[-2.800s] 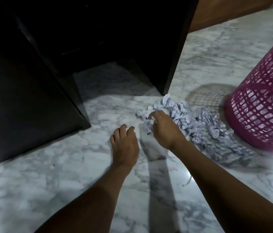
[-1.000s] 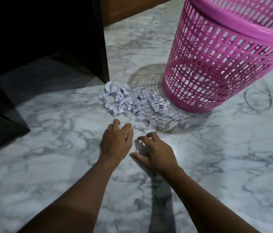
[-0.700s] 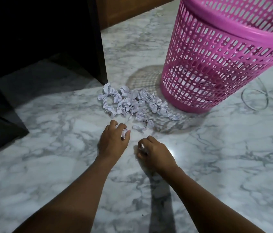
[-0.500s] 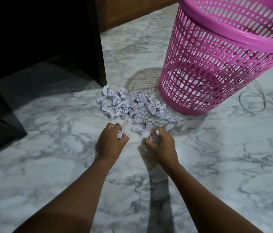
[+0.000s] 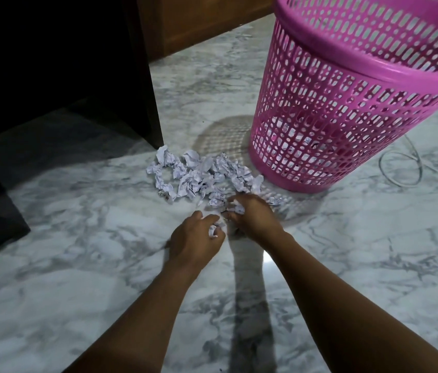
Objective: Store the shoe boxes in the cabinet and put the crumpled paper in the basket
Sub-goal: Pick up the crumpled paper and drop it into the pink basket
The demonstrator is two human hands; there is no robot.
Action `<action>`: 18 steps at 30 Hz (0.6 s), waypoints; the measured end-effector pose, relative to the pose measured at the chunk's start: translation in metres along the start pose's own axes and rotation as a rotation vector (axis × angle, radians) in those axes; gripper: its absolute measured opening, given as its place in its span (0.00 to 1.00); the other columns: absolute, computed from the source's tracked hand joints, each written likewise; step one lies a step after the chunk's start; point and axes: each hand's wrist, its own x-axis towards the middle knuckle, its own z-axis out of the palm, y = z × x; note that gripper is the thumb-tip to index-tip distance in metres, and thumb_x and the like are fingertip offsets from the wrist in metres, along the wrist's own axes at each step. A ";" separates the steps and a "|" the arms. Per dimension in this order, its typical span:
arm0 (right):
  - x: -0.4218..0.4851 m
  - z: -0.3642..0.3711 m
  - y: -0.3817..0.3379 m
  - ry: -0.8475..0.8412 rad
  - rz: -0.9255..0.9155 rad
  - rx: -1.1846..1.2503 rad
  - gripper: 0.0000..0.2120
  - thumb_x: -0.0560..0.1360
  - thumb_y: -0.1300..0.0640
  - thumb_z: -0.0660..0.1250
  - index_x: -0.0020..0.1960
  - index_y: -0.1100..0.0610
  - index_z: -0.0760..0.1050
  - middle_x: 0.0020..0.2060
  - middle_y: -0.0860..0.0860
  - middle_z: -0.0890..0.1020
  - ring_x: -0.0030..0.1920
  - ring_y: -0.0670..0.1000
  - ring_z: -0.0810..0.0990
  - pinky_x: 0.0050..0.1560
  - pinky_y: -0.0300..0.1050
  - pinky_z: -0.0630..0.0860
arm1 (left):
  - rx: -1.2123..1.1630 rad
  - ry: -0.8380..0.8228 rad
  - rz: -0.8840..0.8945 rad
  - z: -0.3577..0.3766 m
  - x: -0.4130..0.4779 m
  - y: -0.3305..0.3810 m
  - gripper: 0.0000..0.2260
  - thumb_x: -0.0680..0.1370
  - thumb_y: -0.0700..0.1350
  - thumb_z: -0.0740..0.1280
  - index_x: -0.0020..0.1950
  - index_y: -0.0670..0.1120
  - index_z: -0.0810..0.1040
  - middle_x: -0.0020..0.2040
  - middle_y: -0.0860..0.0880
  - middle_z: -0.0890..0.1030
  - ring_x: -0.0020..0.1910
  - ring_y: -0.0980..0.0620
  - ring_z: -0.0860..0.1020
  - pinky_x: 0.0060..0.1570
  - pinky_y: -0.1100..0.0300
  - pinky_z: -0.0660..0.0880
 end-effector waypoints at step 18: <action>0.037 -0.041 0.032 0.343 -0.112 -0.386 0.24 0.76 0.46 0.63 0.63 0.63 0.75 0.60 0.62 0.80 0.62 0.59 0.79 0.61 0.48 0.75 | -0.158 0.319 0.043 0.001 0.016 0.002 0.10 0.70 0.51 0.69 0.41 0.45 0.78 0.42 0.46 0.73 0.33 0.41 0.76 0.30 0.56 0.73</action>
